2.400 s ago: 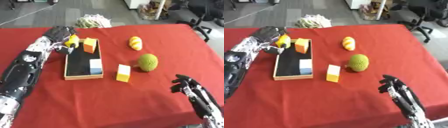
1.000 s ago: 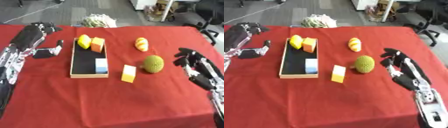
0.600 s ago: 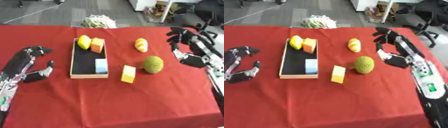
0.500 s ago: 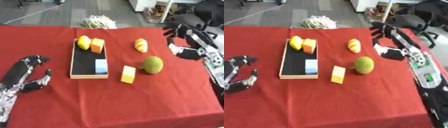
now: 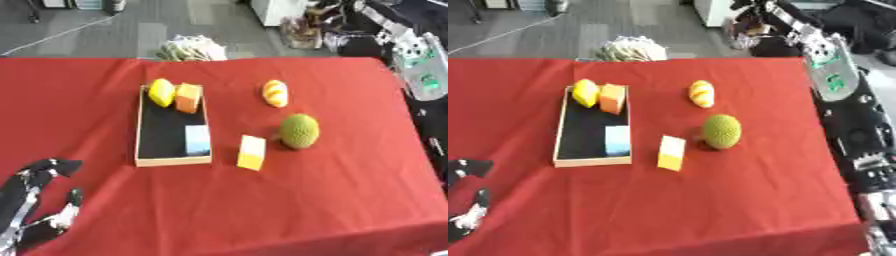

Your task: Pick up objects on the table and place them in the box.

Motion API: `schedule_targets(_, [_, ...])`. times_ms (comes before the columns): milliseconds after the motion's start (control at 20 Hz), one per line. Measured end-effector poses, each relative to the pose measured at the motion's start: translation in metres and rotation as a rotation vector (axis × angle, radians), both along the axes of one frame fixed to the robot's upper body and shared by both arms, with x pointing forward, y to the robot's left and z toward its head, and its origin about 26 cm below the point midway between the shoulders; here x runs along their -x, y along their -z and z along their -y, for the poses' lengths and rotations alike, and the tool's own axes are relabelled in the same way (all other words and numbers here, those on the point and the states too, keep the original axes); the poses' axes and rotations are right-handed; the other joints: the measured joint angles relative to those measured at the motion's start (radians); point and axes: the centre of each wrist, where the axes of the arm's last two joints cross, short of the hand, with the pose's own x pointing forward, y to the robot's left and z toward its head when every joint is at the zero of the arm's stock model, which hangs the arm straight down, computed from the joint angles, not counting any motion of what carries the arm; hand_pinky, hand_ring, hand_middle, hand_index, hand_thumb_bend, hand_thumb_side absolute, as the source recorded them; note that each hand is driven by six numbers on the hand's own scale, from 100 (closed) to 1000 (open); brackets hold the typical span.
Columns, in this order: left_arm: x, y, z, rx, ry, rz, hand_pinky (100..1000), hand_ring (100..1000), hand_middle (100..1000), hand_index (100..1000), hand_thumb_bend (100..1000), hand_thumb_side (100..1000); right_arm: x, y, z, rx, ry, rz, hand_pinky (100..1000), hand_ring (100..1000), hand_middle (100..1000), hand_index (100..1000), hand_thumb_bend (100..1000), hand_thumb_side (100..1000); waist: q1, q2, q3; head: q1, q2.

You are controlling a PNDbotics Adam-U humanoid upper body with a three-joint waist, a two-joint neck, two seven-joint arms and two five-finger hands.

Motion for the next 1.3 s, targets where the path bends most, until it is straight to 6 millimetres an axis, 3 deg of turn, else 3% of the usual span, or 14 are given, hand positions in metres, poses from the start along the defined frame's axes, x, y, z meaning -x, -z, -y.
schedule_targets(200, [0.019, 0.005, 0.014, 0.081, 0.000, -0.043, 644, 533, 581, 807, 100, 773, -0.014, 0.020, -0.003, -0.026, 0.078, -0.104, 721, 773, 812, 938, 100, 198, 0.000, -0.001, 0.013, -0.014, 0.000])
schedule_targets(300, [0.019, -0.006, 0.023, 0.120, 0.003, -0.032, 642, 530, 577, 807, 100, 778, -0.018, 0.031, -0.002, -0.027, 0.125, -0.158, 719, 771, 808, 933, 100, 200, 0.000, -0.001, 0.020, -0.023, 0.000])
schedule_targets(350, [0.019, -0.013, 0.026, 0.137, 0.003, -0.027, 640, 529, 575, 807, 100, 814, -0.020, 0.038, -0.001, -0.026, 0.147, -0.182, 718, 769, 805, 930, 100, 100, 0.000, -0.001, 0.025, -0.029, 0.000])
schedule_targets(400, [0.019, -0.019, 0.029, 0.154, 0.003, -0.023, 640, 528, 574, 807, 100, 787, -0.021, 0.044, 0.000, -0.023, 0.168, -0.204, 718, 768, 802, 928, 100, 204, 0.000, -0.001, 0.030, -0.034, 0.000])
schedule_targets(650, [0.023, -0.041, 0.038, 0.207, -0.001, -0.050, 638, 525, 569, 807, 100, 803, -0.023, 0.078, 0.010, 0.019, 0.253, -0.300, 720, 767, 803, 927, 100, 221, 0.000, -0.001, 0.049, -0.056, 0.000])
schedule_targets(800, [0.026, -0.072, 0.042, 0.348, 0.027, -0.186, 637, 523, 566, 807, 100, 812, -0.024, 0.119, 0.016, 0.057, 0.279, -0.351, 721, 769, 804, 926, 100, 227, 0.000, -0.001, 0.065, -0.072, 0.000])
schedule_targets(1000, [0.032, -0.129, 0.012, 0.580, 0.222, -0.499, 637, 520, 561, 808, 100, 818, -0.008, 0.170, 0.024, 0.105, 0.306, -0.375, 716, 762, 799, 920, 100, 228, 0.001, -0.001, 0.088, -0.098, 0.000])
schedule_targets(1150, [0.035, -0.151, -0.007, 0.642, 0.353, -0.621, 638, 518, 557, 807, 100, 823, -0.002, 0.183, 0.025, 0.121, 0.311, -0.369, 714, 760, 798, 920, 100, 229, 0.001, -0.001, 0.098, -0.109, 0.000])
schedule_targets(1300, [0.037, -0.159, -0.015, 0.660, 0.411, -0.666, 638, 516, 555, 808, 100, 825, -0.001, 0.186, 0.025, 0.126, 0.307, -0.361, 710, 757, 798, 922, 100, 223, 0.001, -0.001, 0.103, -0.115, 0.000])
